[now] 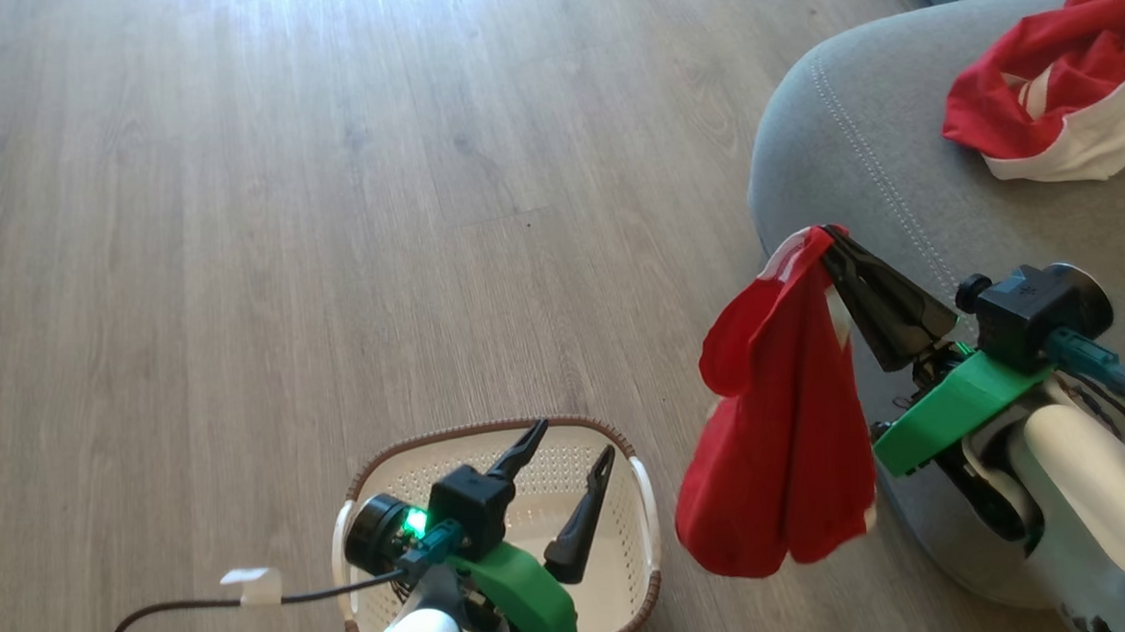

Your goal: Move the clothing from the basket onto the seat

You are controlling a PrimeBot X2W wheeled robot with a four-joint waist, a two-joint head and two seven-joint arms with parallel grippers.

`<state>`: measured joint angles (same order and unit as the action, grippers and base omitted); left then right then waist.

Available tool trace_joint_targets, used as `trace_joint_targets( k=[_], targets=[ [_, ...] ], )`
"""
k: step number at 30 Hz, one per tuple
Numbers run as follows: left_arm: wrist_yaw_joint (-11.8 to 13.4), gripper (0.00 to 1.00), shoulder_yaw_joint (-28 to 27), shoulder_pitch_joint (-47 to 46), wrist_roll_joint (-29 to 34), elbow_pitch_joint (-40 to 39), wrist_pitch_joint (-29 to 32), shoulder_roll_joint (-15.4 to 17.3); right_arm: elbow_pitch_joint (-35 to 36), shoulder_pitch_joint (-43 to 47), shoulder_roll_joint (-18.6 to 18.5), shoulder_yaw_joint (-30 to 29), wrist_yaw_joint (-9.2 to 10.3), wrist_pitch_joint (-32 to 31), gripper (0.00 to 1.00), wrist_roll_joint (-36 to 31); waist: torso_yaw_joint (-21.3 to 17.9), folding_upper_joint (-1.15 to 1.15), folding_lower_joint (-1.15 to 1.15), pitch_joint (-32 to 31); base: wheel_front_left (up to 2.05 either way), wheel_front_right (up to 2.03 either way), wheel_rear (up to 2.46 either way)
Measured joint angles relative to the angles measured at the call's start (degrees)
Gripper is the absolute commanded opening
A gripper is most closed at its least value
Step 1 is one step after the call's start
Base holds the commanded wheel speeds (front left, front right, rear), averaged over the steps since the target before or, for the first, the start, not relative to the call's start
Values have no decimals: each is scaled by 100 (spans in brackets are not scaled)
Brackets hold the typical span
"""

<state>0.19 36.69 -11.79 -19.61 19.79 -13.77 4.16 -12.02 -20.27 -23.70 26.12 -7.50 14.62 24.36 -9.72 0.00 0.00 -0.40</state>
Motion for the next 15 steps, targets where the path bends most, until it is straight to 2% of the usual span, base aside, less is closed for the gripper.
trace_joint_targets(
  k=[15],
  targets=[
    [2, 100, 34, -39, -7, 11, -42, -20, 111, 5, -21, -205, 0, 0, 0, -24, -486, 0, 0, 102, 0, 0, 0]
  ],
)
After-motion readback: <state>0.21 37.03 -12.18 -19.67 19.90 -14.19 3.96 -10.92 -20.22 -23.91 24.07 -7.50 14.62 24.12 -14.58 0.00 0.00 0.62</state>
